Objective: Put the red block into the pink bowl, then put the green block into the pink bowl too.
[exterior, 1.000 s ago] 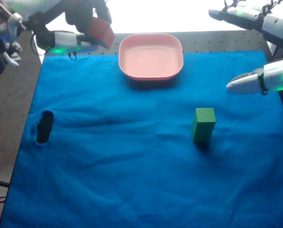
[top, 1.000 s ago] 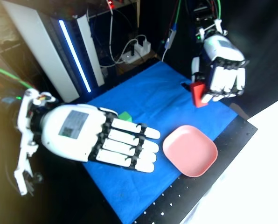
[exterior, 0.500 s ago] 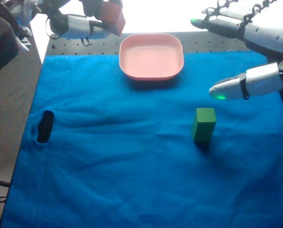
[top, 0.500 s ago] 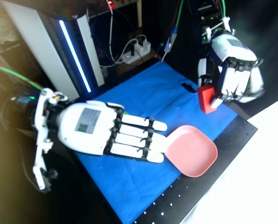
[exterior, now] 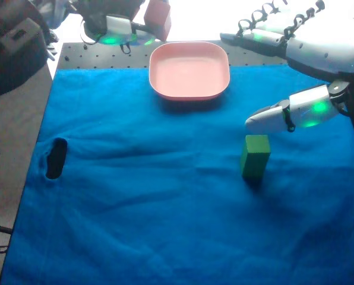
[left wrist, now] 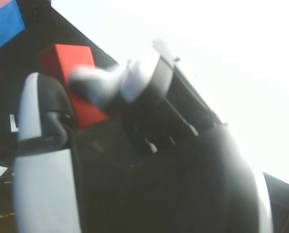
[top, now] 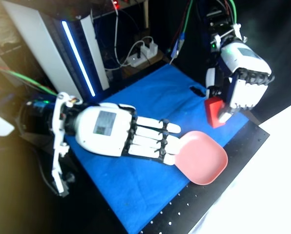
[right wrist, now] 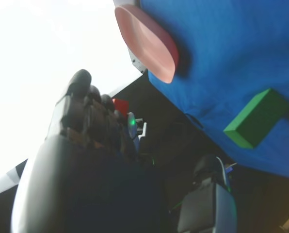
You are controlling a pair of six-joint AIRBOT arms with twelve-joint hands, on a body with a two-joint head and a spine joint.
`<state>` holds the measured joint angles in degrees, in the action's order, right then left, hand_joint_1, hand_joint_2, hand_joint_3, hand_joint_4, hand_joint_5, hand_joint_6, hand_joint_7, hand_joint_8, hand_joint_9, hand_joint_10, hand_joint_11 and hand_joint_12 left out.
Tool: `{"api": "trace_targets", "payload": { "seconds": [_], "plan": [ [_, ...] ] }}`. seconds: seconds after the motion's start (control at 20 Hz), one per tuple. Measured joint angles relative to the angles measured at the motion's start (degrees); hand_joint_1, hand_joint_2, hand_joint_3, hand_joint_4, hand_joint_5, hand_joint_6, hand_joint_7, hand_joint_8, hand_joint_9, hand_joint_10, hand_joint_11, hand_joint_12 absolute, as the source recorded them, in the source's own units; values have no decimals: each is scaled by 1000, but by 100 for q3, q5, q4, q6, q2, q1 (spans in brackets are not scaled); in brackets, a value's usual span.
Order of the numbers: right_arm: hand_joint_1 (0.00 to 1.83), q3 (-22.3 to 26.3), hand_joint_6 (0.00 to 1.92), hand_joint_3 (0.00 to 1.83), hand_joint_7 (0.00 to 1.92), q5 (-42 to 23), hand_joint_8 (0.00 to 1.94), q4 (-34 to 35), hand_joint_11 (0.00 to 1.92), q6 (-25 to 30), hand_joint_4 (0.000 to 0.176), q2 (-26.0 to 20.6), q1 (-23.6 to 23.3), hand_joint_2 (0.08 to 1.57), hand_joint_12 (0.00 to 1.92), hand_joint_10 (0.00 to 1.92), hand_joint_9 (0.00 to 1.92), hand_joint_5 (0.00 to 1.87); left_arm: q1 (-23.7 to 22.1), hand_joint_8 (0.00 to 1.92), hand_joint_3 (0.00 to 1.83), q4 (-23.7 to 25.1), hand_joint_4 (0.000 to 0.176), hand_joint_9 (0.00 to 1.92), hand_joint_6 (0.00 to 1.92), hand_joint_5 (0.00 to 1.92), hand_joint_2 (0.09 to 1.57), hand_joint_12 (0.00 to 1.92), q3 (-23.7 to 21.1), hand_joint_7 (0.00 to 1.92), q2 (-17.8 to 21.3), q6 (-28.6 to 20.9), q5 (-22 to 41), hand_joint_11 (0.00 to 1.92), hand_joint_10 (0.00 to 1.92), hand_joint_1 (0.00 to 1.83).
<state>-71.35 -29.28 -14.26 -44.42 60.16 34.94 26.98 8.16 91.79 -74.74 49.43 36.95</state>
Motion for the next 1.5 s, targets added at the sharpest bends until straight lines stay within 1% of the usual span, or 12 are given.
{"api": "trace_targets", "payload": {
  "seconds": [0.3, 0.45, 0.6, 0.65, 0.7, 0.85, 1.0, 1.15, 1.25, 1.3, 1.4, 1.5],
  "plan": [
    [286, -7, 1, 0, 129, -2, 0, -46, 0, 0, 43, 33, 0, 873, 616, 1, 122, 81, -2, 1490, 0, -13, 0, 1206, 645, 1174, 1030, 1921, 203, 1156, -245, -138, -109, 1245, 1812, 1181],
    [233, -11, 0, 0, 97, -2, 0, -44, 0, 2, 55, 33, 0, 856, 709, 7, 106, 76, 17, 831, 1, 0, 0, 1120, 729, 1125, 1049, 1532, 457, 1130, -400, -472, -120, 980, 1098, 1178],
    [222, -11, 0, 1, 103, -2, 0, -52, 0, 2, 48, 70, -9, 863, 654, 5, 115, 61, 140, 657, 1, -24, 0, 1204, 742, 1092, 1039, 1083, 756, 1221, -553, -767, -153, 832, 406, 1256],
    [223, -11, 0, 1, 104, 0, 0, -70, 0, 4, 51, 76, -13, 863, 627, 3, 114, 58, 188, 931, 4, -26, 0, 1128, 463, 1183, 1042, 1317, 835, 1138, -610, -833, -251, 766, 734, 1280],
    [216, -11, 0, 1, 135, -22, 2, -76, 0, 4, 50, 81, -17, 876, 627, 3, 126, 56, 249, 1345, 0, -48, 0, 928, 526, 1235, 1012, 1881, 916, 994, -686, -901, -385, 858, 1769, 1203],
    [253, -11, 2, 0, 125, -31, 0, -76, 0, 4, 68, 79, -24, 872, 509, 2, 101, 54, 319, 1892, 0, -85, 0, 1140, 463, 1272, 999, 1919, 1060, 1026, -791, -970, -498, 1231, 1915, 1208],
    [233, -11, 0, 1, 135, -26, 1, -79, 0, 4, 61, 79, -33, 885, 439, 0, 95, 51, 339, 1517, 0, -116, 0, 981, 487, 1258, 1003, 1921, 1268, 1033, -916, -1182, -577, 1024, 1921, 1205],
    [264, -11, 0, 0, 112, -37, 1, -85, 0, 7, 67, 81, -44, 863, 542, 1, 99, 46, 391, 1906, 0, -129, 0, 1112, 456, 1274, 999, 1921, 1283, 1064, -933, -1191, -612, 1182, 1921, 1207],
    [222, -11, 0, 2, 116, -31, 1, -98, 0, 9, 66, 83, -44, 866, 582, 1, 104, 46, 398, 984, 0, -127, 0, 944, 433, 1189, 1045, 1563, 1283, 1121, -938, -1189, -662, 722, 1087, 1275],
    [237, -11, 0, 2, 114, -33, 0, -98, 0, 9, 61, 81, -52, 873, 545, 0, 100, 47, 398, 499, 1, -127, 0, 1044, 895, 1031, 1049, 1041, 1283, 1264, -938, -1191, -671, 758, 524, 1261],
    [210, -11, 0, 2, 121, -35, 1, -98, 0, 9, 51, 83, -55, 882, 506, 2, 105, 50, 400, 343, 5, -127, 0, 1186, 1013, 998, 1048, 694, 1283, 1309, -938, -1193, -671, 835, 70, 1259],
    [232, -11, 0, 0, 128, -33, 1, -98, 0, 24, 51, 83, -55, 895, 397, 1, 92, 50, 402, 518, 0, -105, 0, 1223, 970, 988, 1056, 753, 1283, 1252, -938, -1191, -693, 843, 10, 1255]
  ]
}}
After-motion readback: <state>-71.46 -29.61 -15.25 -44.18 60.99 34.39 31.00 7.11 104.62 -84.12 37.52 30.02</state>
